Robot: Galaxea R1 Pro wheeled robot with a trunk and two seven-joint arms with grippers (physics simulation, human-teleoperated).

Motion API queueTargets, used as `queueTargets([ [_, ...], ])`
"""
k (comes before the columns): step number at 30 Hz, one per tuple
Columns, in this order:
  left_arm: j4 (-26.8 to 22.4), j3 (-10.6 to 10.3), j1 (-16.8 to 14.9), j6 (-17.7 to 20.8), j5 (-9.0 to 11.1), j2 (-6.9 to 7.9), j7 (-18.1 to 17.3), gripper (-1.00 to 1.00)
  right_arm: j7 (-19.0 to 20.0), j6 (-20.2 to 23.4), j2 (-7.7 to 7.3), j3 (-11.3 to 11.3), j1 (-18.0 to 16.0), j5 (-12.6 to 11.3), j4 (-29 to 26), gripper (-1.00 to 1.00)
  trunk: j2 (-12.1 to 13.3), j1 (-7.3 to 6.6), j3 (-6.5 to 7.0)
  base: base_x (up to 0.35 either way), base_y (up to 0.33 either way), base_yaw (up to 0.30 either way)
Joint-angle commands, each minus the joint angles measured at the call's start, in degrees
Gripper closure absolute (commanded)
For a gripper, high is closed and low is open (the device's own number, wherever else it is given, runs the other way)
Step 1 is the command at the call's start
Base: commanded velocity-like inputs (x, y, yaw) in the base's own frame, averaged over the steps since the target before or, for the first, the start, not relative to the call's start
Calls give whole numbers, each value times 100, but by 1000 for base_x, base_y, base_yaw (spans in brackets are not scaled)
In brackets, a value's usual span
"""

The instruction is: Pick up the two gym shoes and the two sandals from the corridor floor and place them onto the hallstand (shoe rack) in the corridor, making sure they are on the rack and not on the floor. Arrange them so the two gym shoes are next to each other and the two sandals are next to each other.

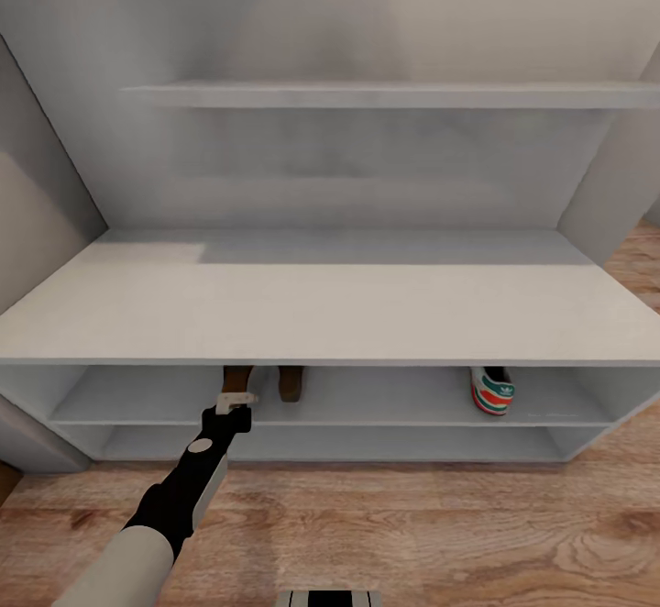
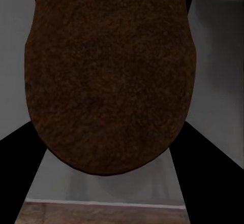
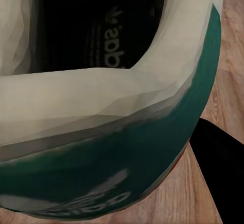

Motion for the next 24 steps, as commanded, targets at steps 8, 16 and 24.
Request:
queueTargets([
  [8,-11,-130,-1,32,9,-5,36,100,50,24,-2,-7,-6,60,-7,100,-2,-1,-5,102,0,0],
  [16,-11,-276,-1,27,9,-5,31,100,50,24,-1,-7,-9,60,-8,100,-2,-1,-5,35,0,0],
  [24,-11,-279,-1,27,9,-5,31,100,50,24,-1,-7,-8,60,-9,100,-2,-1,-5,24,0,0],
])
